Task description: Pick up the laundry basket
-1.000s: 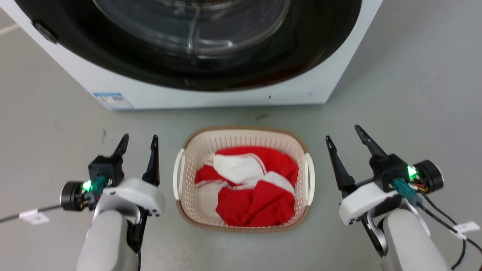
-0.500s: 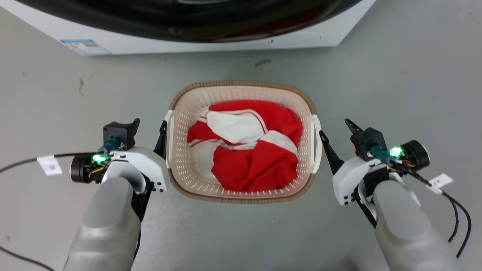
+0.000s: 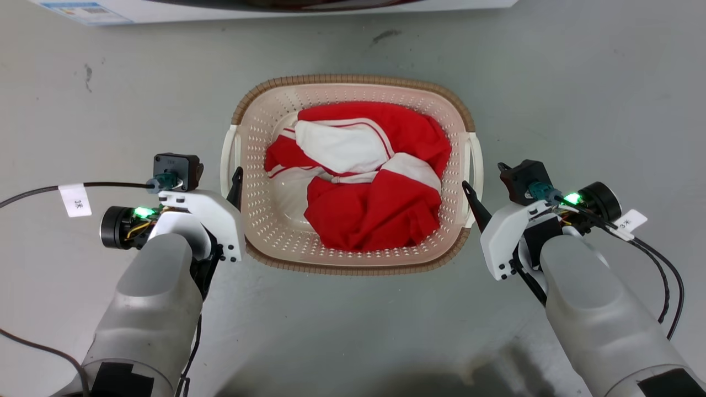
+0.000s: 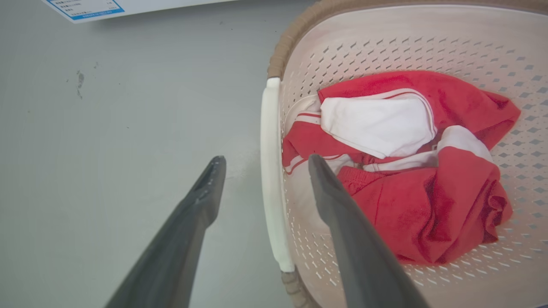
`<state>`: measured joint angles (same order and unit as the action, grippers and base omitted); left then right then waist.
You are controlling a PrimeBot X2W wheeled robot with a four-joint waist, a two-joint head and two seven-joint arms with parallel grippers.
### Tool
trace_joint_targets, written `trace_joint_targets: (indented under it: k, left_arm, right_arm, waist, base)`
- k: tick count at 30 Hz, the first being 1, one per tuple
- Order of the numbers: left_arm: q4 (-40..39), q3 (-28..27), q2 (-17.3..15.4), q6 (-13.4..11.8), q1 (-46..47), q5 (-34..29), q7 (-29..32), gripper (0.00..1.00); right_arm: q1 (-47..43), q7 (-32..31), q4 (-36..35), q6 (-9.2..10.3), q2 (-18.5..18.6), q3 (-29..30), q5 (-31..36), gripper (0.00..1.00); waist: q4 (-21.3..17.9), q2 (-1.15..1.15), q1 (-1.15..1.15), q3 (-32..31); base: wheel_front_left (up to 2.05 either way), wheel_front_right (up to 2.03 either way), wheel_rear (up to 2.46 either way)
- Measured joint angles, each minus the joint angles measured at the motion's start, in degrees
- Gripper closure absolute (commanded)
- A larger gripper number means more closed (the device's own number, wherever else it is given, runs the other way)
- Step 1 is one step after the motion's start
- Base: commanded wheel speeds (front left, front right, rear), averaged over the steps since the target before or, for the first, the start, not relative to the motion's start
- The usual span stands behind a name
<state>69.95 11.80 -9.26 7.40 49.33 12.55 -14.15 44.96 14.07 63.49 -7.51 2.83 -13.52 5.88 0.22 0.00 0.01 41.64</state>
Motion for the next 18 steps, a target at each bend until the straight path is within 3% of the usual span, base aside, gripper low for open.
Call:
trace_joint_targets:
  k: [17, 18]
  left_arm:
    - [2.5, 7.4, 0.5, 0.0, 3.9, 5.4, 4.0, 0.00]
    - [2.6, 7.8, 0.6, 0.0, 4.0, 5.7, 4.6, 0.53]
  right_arm:
    - [5.9, -4.8, 5.9, 0.00, 0.0, -3.9, -5.1, 0.00]
    - [5.9, -5.1, 6.1, 0.00, 0.0, -4.2, -5.4, 0.40]
  waist:
    - [0.9, 0.00, 0.00, 5.6]
    - [1.0, 0.00, 0.00, 5.7]
  base:
    - [0.00, 0.00, 0.00]
    - [0.00, 0.00, 0.00]
